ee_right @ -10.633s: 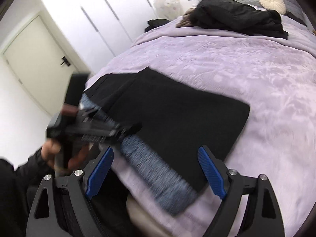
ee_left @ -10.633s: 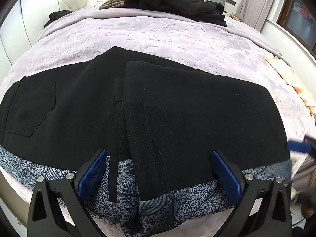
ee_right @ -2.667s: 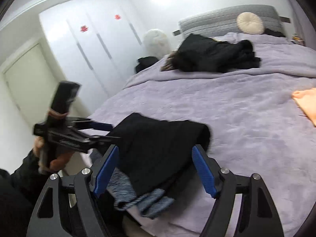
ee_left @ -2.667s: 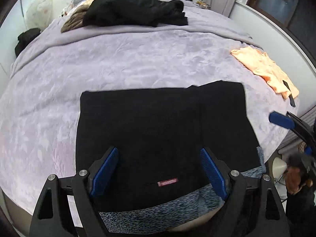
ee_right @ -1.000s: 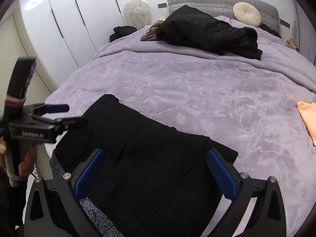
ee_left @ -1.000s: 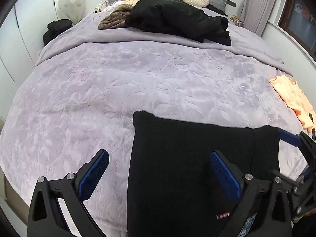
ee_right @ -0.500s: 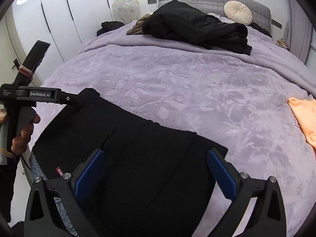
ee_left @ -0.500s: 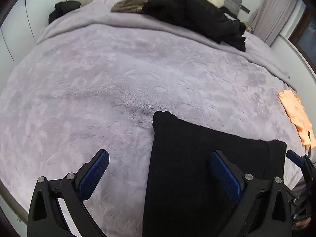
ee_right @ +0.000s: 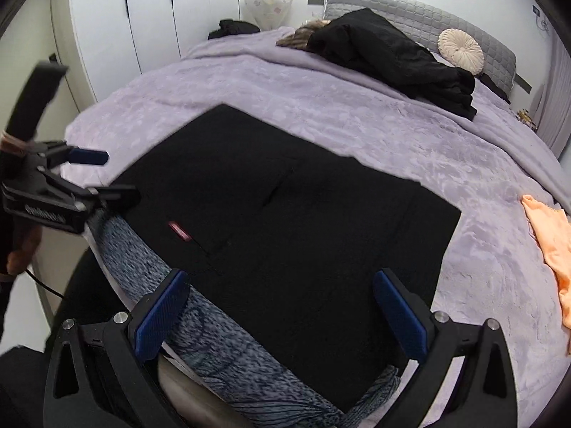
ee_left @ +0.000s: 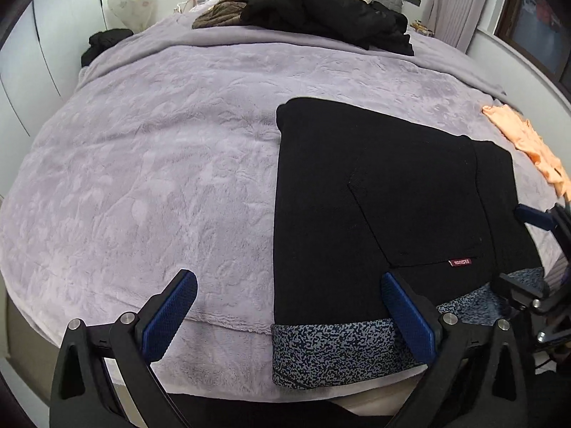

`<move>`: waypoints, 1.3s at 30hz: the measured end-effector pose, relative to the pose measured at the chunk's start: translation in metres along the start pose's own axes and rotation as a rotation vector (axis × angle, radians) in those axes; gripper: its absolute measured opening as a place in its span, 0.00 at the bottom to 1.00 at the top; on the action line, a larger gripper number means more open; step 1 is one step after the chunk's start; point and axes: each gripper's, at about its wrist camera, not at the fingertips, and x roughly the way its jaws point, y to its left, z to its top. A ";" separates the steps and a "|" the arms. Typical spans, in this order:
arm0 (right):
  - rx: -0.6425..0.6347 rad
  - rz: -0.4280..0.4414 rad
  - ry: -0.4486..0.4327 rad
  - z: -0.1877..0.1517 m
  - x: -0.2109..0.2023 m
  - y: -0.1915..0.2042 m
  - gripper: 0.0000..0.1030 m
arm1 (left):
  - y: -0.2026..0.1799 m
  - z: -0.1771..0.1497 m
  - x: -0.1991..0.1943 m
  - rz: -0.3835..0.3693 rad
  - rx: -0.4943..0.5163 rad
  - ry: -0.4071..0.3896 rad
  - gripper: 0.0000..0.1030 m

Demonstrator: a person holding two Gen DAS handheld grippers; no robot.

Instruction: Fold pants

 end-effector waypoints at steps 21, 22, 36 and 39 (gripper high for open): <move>0.086 -0.031 -0.013 -0.039 -0.044 -0.028 1.00 | 0.008 -0.004 -0.047 -0.026 -0.061 -0.090 1.00; 0.086 -0.033 -0.046 -0.036 -0.052 -0.027 1.00 | 0.004 -0.001 -0.048 -0.026 -0.053 -0.095 1.00; 0.131 0.154 -0.003 -0.027 -0.030 -0.038 1.00 | -0.025 0.011 -0.020 0.029 0.043 -0.020 1.00; 0.167 0.215 -0.147 -0.006 -0.056 -0.062 1.00 | -0.038 0.037 -0.031 0.019 0.095 -0.075 1.00</move>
